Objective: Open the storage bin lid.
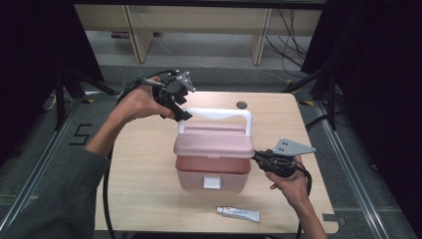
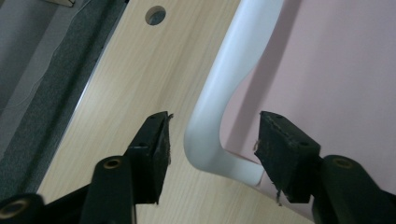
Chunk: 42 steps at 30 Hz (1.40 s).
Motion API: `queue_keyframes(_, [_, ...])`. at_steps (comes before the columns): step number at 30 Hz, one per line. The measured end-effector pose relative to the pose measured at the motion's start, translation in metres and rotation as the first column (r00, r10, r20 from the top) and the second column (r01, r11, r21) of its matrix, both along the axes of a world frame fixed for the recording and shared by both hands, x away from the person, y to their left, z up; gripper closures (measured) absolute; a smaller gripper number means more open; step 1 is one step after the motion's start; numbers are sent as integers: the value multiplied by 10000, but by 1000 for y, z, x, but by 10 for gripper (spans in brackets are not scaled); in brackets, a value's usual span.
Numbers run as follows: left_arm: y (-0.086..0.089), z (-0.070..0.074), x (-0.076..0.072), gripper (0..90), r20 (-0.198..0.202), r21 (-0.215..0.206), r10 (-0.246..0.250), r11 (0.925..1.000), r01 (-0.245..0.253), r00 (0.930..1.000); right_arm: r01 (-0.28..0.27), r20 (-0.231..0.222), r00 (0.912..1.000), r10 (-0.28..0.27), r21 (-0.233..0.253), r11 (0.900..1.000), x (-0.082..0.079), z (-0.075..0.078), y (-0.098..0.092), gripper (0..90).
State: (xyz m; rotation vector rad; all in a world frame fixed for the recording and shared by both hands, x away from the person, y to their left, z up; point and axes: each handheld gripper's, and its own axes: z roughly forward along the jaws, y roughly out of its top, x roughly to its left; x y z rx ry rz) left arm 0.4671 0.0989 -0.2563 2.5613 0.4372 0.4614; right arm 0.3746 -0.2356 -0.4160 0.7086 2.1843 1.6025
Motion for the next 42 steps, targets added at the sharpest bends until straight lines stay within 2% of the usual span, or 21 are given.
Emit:
queue_keyframes(2, [7,1,-3,400,69,-380,244,9990,-241,9997,85,-139,9999,-84,93,9999,-1,0,1,900])
queue_keyframes(3, [10,1,-5,389,58,-545,309,9980,-305,9995,54,87,9999,-55,134,9999,1,0,1,900])
queue_keyframes(5, [18,-1,-9,373,85,-719,425,9965,-418,9991,3,135,9999,-4,18,10000,2,1,-1,900])
queue_keyframes(9, [36,-7,-19,351,372,-1326,919,9874,-863,9951,76,121,9999,-78,151,9999,2,3,0,900])
queue_keyframes(12, [52,-15,-27,351,308,-1758,1221,9777,-1149,9920,-1,68,10000,0,88,10000,1,4,-1,900])
queue_keyframes(13, [56,-18,-29,350,362,-1941,1404,9722,-1308,9894,-47,264,9996,46,35,10000,3,5,-2,900])
queue_keyframes(14, [60,-21,-31,347,316,-2092,1558,9669,-1459,9873,79,9,10000,-79,156,9998,2,5,-1,900])
queue_keyframes(17, [70,-32,-39,344,319,-2419,1976,9527,-1842,9798,83,161,9998,-85,165,9998,3,6,-1,900])
queue_keyframes(22, [82,-49,-53,339,146,-2613,2258,9412,-2142,9741,144,-32,9999,-144,176,9997,2,7,-1,900])
queue_keyframes(23, [84,-53,-55,339,79,-2691,2314,9375,-2208,9728,92,143,9999,-93,134,9999,4,7,-1,900])
queue_keyframes(27, [85,-71,-64,334,-43,-2893,2429,9283,-2337,9700,154,182,9997,-156,118,9998,4,7,-2,900])
queue_keyframes(30, [85,-85,-67,331,-244,-3341,2481,9110,-2418,9684,142,110,9998,-144,187,9997,4,7,-2,900])
queue_keyframes(32, [83,-93,-69,335,-510,-3799,2558,8890,-2556,9654,87,46,10000,-88,295,9995,4,7,-1,900])
queue_keyframes(33, [82,-98,-70,336,-576,-3876,2496,8867,-2521,9666,178,171,9997,-182,223,9996,4,8,-1,900])
queue_keyframes(34, [80,-102,-72,336,-719,-3952,2450,8831,-2531,9669,143,-7,9999,-143,211,9997,3,9,-1,900])
queue_keyframes(35, [79,-106,-73,337,-833,-4105,2460,8745,-2582,9657,204,112,9997,-206,189,9996,4,10,-1,900])
queue_keyframes(37, [76,-113,-74,335,-981,-4203,2326,8716,-2522,9676,178,200,9996,-184,272,9995,5,10,-1,900])
queue_keyframes(38, [74,-116,-74,335,-1086,-4283,2387,8648,-2621,9650,65,129,9999,-70,337,9994,5,10,-1,900])
queue_keyframes(40, [71,-121,-73,333,-1226,-4311,2350,8625,-2650,9642,214,208,9995,-218,192,9996,5,12,-2,900])
queue_keyframes(41, [69,-123,-73,332,-1332,-4412,2326,8565,-2678,9634,278,10,9996,-278,225,9994,4,13,-1,900])
queue_keyframes(42, [68,-124,-73,332,-1384,-4439,2347,8537,-2721,9622,283,288,9992,-290,244,9993,6,13,-1,900])
